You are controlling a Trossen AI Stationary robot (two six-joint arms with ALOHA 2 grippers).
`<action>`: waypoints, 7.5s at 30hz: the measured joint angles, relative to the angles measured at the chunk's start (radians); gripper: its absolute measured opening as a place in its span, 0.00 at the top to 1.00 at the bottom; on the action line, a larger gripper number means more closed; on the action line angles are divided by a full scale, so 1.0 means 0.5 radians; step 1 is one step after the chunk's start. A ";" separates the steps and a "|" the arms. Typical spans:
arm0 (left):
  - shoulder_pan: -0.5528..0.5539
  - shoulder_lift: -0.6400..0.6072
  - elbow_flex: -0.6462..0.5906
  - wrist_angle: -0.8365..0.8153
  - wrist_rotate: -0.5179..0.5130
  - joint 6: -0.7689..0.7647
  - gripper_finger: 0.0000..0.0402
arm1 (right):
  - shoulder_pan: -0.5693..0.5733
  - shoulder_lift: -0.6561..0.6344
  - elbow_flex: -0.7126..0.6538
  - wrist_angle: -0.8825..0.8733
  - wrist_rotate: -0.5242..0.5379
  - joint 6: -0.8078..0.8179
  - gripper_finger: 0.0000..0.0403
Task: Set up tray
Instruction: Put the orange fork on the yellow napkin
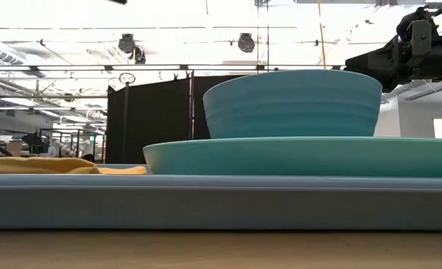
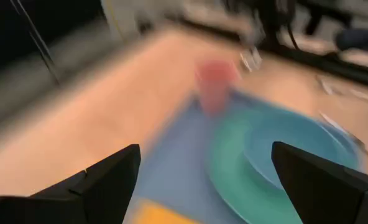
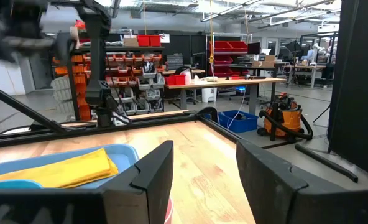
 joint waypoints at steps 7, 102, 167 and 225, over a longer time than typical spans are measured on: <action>0.183 -0.586 -0.561 0.087 -0.350 0.305 0.10 | 0.000 0.000 -0.001 -0.001 -0.001 0.001 0.59; 1.971 -1.499 -2.067 2.016 1.927 1.694 0.31 | 1.832 2.541 1.009 -1.218 -1.095 4.445 1.00; 1.971 -1.498 -2.067 1.988 1.927 1.681 0.30 | 1.299 1.706 0.791 -1.914 -0.227 3.766 0.76; 1.971 -1.498 -2.067 1.991 1.917 1.667 0.30 | 1.282 1.609 0.242 -0.703 0.846 3.130 1.00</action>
